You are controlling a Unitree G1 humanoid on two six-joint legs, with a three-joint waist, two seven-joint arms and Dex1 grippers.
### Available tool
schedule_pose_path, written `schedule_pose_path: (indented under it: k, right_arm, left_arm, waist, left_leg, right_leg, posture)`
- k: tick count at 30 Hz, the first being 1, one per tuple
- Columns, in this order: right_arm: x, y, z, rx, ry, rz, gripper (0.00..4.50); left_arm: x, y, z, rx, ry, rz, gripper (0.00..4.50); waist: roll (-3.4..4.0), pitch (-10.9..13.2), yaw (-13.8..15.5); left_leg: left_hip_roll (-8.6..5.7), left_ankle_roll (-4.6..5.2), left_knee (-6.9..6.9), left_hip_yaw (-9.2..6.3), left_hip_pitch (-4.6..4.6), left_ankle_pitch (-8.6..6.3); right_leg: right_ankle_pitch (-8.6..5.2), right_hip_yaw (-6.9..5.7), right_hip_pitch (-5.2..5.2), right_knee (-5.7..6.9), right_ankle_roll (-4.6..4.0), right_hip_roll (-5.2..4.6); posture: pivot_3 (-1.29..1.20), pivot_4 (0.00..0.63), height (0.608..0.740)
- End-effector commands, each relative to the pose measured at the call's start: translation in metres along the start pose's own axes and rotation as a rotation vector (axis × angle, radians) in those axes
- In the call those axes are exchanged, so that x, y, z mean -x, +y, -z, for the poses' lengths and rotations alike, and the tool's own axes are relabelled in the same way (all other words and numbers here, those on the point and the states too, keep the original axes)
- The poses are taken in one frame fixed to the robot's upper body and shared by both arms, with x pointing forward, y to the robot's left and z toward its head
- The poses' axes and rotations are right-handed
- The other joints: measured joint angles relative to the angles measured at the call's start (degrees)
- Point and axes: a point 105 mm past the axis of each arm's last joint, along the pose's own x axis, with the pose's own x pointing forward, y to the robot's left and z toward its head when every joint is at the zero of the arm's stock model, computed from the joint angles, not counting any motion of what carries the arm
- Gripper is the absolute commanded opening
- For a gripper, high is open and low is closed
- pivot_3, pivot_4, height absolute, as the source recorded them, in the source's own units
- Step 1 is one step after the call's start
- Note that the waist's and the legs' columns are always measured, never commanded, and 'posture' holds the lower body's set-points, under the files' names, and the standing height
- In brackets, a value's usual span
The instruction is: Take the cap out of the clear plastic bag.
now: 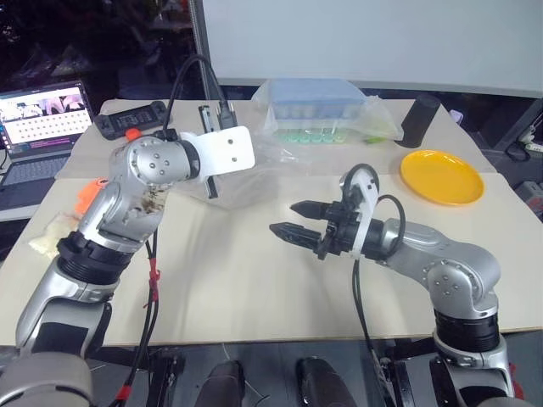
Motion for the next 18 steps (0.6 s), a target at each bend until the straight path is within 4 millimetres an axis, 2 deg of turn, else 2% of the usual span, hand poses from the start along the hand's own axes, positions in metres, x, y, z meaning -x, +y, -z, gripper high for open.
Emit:
schedule_pose_path:
  k: [1, 4, 5, 6, 8, 9, 10, 11, 12, 13, 14, 16, 18]
  right_arm:
    - [-0.001, 0.007, -0.015, 0.027, -0.059, -0.013, 4.50]
    - [-0.004, 0.004, -0.017, 0.024, -0.073, 0.006, 4.50]
    - [-0.005, 0.003, -0.019, 0.025, -0.079, 0.008, 4.50]
    - [-0.005, 0.003, -0.021, 0.026, -0.087, 0.009, 4.50]
    - [-0.006, 0.002, -0.025, 0.026, -0.104, 0.009, 4.50]
    - [-0.006, 0.002, -0.027, 0.026, -0.111, 0.006, 4.50]
    - [-0.006, 0.001, -0.028, 0.026, -0.115, 0.005, 4.50]
    - [-0.006, 0.001, -0.029, 0.027, -0.116, 0.004, 4.50]
    - [-0.006, 0.000, -0.029, 0.029, -0.112, 0.006, 4.50]
    - [-0.006, -0.001, -0.029, 0.031, -0.109, 0.009, 4.50]
    - [-0.006, -0.003, -0.028, 0.033, -0.105, 0.013, 4.50]
    - [-0.006, -0.005, -0.029, 0.034, -0.103, 0.017, 4.50]
    - [-0.007, -0.007, -0.030, 0.035, -0.103, 0.020, 4.50]
  left_arm:
    - [0.011, 0.036, 0.002, -0.163, 0.020, -0.109, 0.03]
    - [0.016, 0.058, 0.010, -0.286, 0.051, -0.148, 0.03]
    - [0.017, 0.059, 0.008, -0.304, 0.038, -0.138, 0.03]
    - [0.016, 0.045, 0.005, -0.264, -0.004, -0.065, 0.03]
    - [0.018, -0.012, -0.001, -0.104, -0.083, 0.171, 0.03]
    - [0.025, -0.042, -0.004, -0.084, -0.107, 0.296, 0.03]
    - [0.032, -0.058, -0.007, -0.053, -0.120, 0.367, 0.03]
    - [0.035, -0.060, -0.010, 0.007, -0.127, 0.386, 0.03]
    - [0.035, -0.050, -0.012, 0.061, -0.135, 0.365, 0.03]
    - [0.037, -0.046, -0.014, 0.054, -0.145, 0.374, 0.03]
    - [0.041, -0.051, -0.013, 0.048, -0.139, 0.432, 0.03]
    - [0.062, -0.085, -0.002, 0.127, -0.091, 0.672, 0.03]
    - [0.052, -0.074, 0.028, -0.069, 0.009, 0.572, 0.03]
  waist:
    - [0.00, 0.00, -0.04]
    - [0.00, 0.00, -0.02]
    - [0.00, 0.00, 0.00]
    - [0.00, 0.00, 0.02]
    - [0.09, -0.05, -0.18]
    - [0.14, -0.08, -0.38]
    - [0.14, -0.08, -0.41]
    - [0.11, -0.06, -0.42]
    - [-0.03, 0.03, -0.33]
    - [-0.14, 0.10, -0.10]
    - [-0.25, 0.17, 0.13]
    - [-0.27, 0.18, -0.04]
    - [-0.19, 0.14, -0.48]
  left_leg:
    - [0.00, 0.00, 0.00, 0.00, -0.01, 0.00]
    - [0.00, 0.00, -0.01, 0.01, -0.01, 0.00]
    - [-0.01, 0.00, -0.01, 0.01, -0.02, 0.00]
    - [-0.01, 0.00, -0.01, 0.01, -0.01, 0.00]
    - [-0.02, 0.00, -0.02, 0.03, -0.01, 0.00]
    - [0.00, 0.00, -0.10, 0.08, 0.03, 0.00]
    - [0.02, 0.00, -0.14, 0.07, 0.03, 0.00]
    - [0.03, 0.00, -0.16, 0.08, 0.03, -0.01]
    - [0.04, 0.00, -0.14, 0.07, -0.04, 0.00]
    - [0.06, 0.00, -0.02, 0.01, -0.16, 0.01]
    - [0.05, 0.00, 0.12, -0.07, -0.25, 0.01]
    - [0.14, 0.00, 0.34, -0.17, -0.34, 0.01]
    - [0.11, 0.00, 0.10, 0.00, 0.08, 0.00]
  right_leg:
    - [0.00, 0.00, -0.01, -0.01, 0.00, 0.00]
    - [0.00, 0.00, -0.02, -0.01, 0.00, -0.01]
    - [0.00, 0.00, -0.04, -0.01, 0.00, -0.01]
    - [0.00, 0.00, -0.03, 0.00, 0.00, -0.01]
    - [0.00, 0.00, -0.03, -0.01, 0.00, -0.04]
    - [-0.01, 0.06, -0.01, -0.01, 0.01, -0.08]
    - [-0.02, 0.08, -0.03, -0.01, 0.02, -0.13]
    - [-0.02, 0.12, -0.04, -0.01, 0.02, -0.12]
    - [-0.01, 0.10, -0.11, 0.01, 0.01, -0.10]
    - [0.01, 0.03, -0.19, 0.10, -0.02, -0.06]
    - [0.02, -0.09, -0.21, 0.14, -0.04, -0.02]
    - [0.08, -0.26, -0.17, 0.07, -0.10, 0.11]
    - [0.07, -0.01, 0.07, -0.01, -0.09, 0.05]
  posture:
    - [0.00, 0.150, 0.740]
    - [0.00, 0.150, 0.740]
    - [0.00, 0.150, 0.740]
    - [0.00, 0.150, 0.740]
    - [0.00, 0.150, 0.740]
    - [0.00, 0.150, 0.740]
    - [0.00, 0.150, 0.740]
    - [0.00, 0.150, 0.740]
    - [0.00, 0.150, 0.740]
    - [0.00, 0.150, 0.740]
    - [0.00, 0.150, 0.740]
    - [0.00, 0.150, 0.740]
    - [0.00, 0.150, 0.740]
